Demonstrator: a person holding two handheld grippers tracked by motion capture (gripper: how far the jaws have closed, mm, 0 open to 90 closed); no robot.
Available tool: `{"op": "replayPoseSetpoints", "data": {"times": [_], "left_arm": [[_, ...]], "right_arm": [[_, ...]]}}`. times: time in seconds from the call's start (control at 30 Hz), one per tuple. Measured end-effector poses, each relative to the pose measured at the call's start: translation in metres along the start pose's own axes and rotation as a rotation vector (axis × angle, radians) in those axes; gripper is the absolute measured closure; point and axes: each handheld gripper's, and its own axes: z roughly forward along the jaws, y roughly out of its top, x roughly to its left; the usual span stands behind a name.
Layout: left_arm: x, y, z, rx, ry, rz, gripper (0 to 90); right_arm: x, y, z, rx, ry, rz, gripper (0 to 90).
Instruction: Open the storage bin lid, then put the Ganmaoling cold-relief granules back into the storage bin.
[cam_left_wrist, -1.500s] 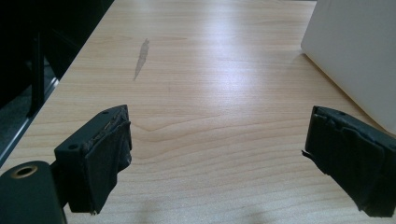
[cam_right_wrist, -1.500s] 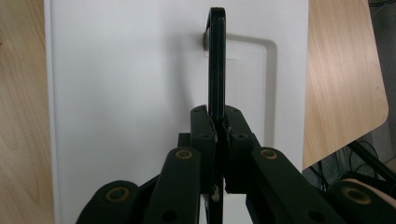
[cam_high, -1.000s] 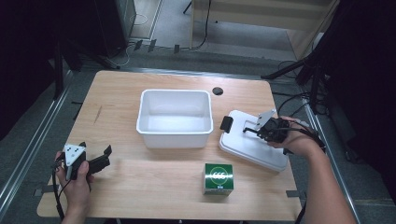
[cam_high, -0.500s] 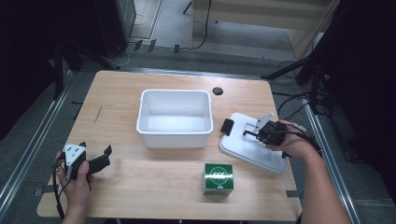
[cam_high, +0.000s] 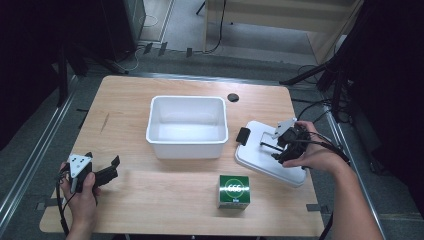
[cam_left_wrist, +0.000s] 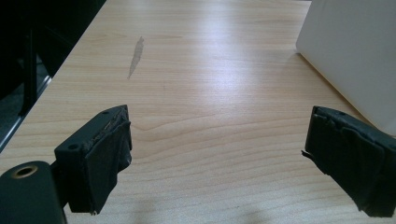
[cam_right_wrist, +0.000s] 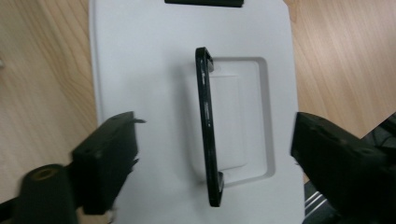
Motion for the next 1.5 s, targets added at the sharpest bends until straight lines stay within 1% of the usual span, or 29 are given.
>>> {"op": "replayPoseSetpoints", "data": {"times": [0.03, 0.07, 0.17, 0.2, 0.27, 0.33, 0.37, 0.43, 0.5, 0.6, 0.7, 0.77, 0.8, 0.87, 0.93, 1.13, 1.27, 1.4, 1.5], "left_arm": [[0.000, 0.000, 0.000, 0.001, -0.001, 0.000, 8.1], [0.000, 0.000, 0.000, 0.001, -0.001, -0.001, 8.1], [0.000, 0.000, 0.000, 0.003, -0.002, 0.001, 8.1], [0.000, 0.000, 0.000, 0.004, -0.002, 0.000, 8.1], [0.000, 0.000, 0.000, 0.004, -0.003, 0.000, 8.1], [0.000, 0.000, 0.001, 0.003, -0.003, -0.001, 8.1], [0.000, 0.000, 0.001, 0.003, -0.003, -0.002, 8.1], [0.000, 0.000, 0.001, 0.003, -0.002, -0.005, 8.1], [0.001, 0.000, 0.001, 0.002, -0.003, -0.007, 8.1], [0.001, 0.000, 0.001, 0.002, -0.003, -0.005, 8.1], [0.001, 0.000, 0.001, -0.002, -0.004, -0.009, 8.1], [0.001, 0.000, 0.001, -0.002, -0.005, -0.010, 8.1], [0.000, 0.000, 0.001, -0.001, -0.004, -0.008, 8.1], [0.000, 0.000, 0.001, 0.000, -0.003, -0.003, 8.1], [0.000, 0.000, 0.001, 0.002, -0.003, -0.003, 8.1], [0.001, 0.000, 0.001, 0.001, -0.006, -0.007, 8.1], [0.001, 0.000, 0.001, 0.000, -0.010, -0.007, 8.1], [0.001, 0.001, 0.001, 0.008, -0.010, -0.006, 8.1], [0.001, 0.001, 0.001, 0.010, -0.008, -0.001, 8.1]], "right_arm": [[0.001, 0.001, -0.002, -0.002, 0.009, 0.015, 11.1], [0.002, 0.001, -0.004, -0.007, 0.012, 0.020, 8.8], [0.004, 0.002, -0.012, -0.022, 0.059, 0.015, 1.3], [0.005, 0.002, -0.015, -0.030, 0.060, 0.013, 1.3], [0.007, 0.003, -0.019, -0.044, 0.041, 0.001, 1.4], [0.010, 0.003, -0.024, -0.055, 0.043, 0.000, 1.8], [0.012, 0.004, -0.026, -0.061, 0.043, 0.000, 3.6], [0.016, 0.004, -0.030, -0.094, 0.031, -0.016, 7.3], [0.019, 0.004, -0.033, -0.110, 0.017, -0.029, 7.4], [0.023, 0.004, -0.039, -0.137, 0.017, -0.021, 7.7], [0.025, 0.004, -0.043, -0.153, 0.016, -0.019, 12.6], [0.027, 0.005, -0.045, -0.163, 0.022, -0.016, 12.4], [0.028, 0.005, -0.046, -0.164, 0.018, -0.015, 11.7], [0.030, 0.007, -0.048, -0.141, 0.012, -0.008, 10.9], [0.033, 0.009, -0.050, -0.131, 0.026, -0.017, 9.4], [0.042, 0.014, -0.052, -0.106, 0.064, -0.084, 0.0], [0.047, 0.016, -0.052, -0.116, 0.063, -0.098, 0.0], [0.056, 0.022, -0.053, -0.112, 0.096, -0.126, 0.0], [0.060, 0.025, -0.053, -0.115, 0.104, -0.143, 0.0]]}}
